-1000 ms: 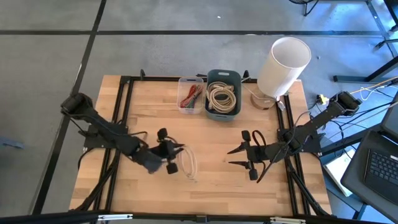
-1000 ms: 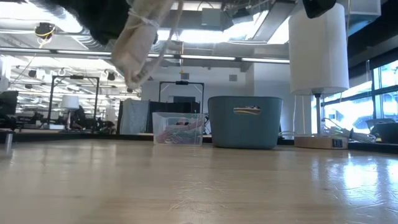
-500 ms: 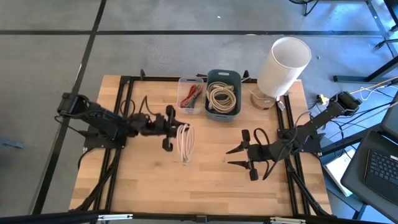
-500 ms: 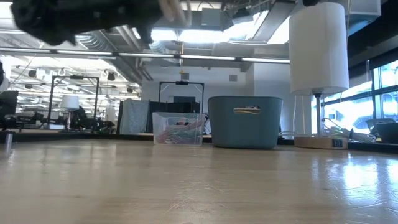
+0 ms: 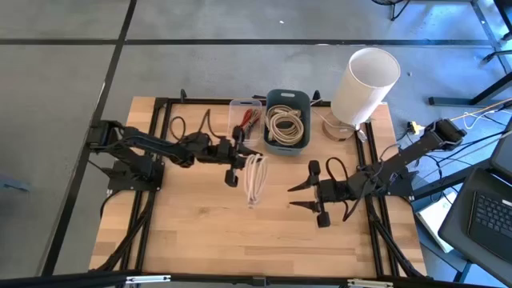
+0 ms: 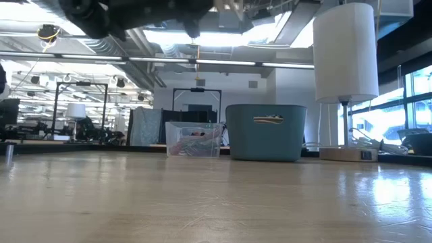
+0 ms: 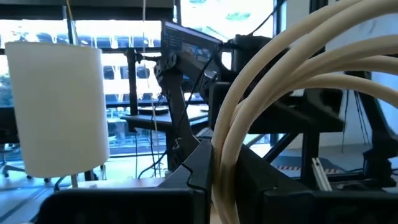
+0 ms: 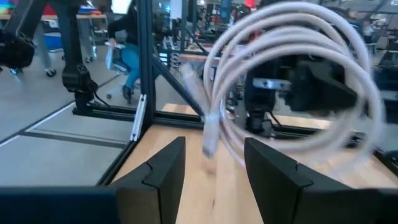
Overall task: Pick and place USB-C Cables
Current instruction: Put the white HDMI cable into the blue bin
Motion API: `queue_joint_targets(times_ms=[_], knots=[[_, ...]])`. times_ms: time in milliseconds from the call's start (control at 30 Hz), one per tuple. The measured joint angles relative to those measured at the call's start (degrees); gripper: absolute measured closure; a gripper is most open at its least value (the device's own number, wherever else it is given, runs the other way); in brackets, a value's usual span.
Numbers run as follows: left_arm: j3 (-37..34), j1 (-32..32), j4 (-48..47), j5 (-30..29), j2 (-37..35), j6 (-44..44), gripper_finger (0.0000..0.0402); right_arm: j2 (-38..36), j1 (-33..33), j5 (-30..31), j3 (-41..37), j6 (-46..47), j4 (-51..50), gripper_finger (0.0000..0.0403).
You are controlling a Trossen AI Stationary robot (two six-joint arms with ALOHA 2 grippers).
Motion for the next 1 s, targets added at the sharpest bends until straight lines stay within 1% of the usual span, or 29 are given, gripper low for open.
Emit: queue_joint_targets(times_ms=[200, 267, 400, 500, 600, 700, 1000], knots=[[6.5, 1.3, 0.4, 3.4, 6.9, 0.1, 0.0372, 4.1, -2.6, -5.6, 0.0, 0.0, 5.3, 0.0237], [8.7, 1.8, 0.4, 5.8, 8.6, 0.1, 0.0372, 5.7, -3.3, -6.7, 0.0, 0.0, 6.9, 0.0237], [12.8, 2.6, 0.3, 9.3, 11.3, -1.5, 0.0371, 8.4, -4.4, -8.3, 0.0, 0.0, 10.2, 0.0237], [15.5, 2.9, -1.6, 11.0, 12.9, -1.8, 0.0370, 10.0, -5.0, -8.8, 0.0, -0.3, 13.2, 0.0237], [17.8, 3.1, -4.0, 12.4, 14.0, -1.9, 0.0372, 11.5, -5.7, -10.9, 0.0, -1.1, 16.5, 0.0237], [19.0, 3.0, -4.9, 12.6, 14.5, -1.9, 0.0371, 12.8, -5.9, -11.3, 0.0, -1.4, 18.9, 0.0237], [19.3, 3.0, -4.8, 12.7, 14.5, -1.3, 0.0371, 15.5, -6.4, -11.3, 0.0, -3.0, 24.5, 0.0237]])
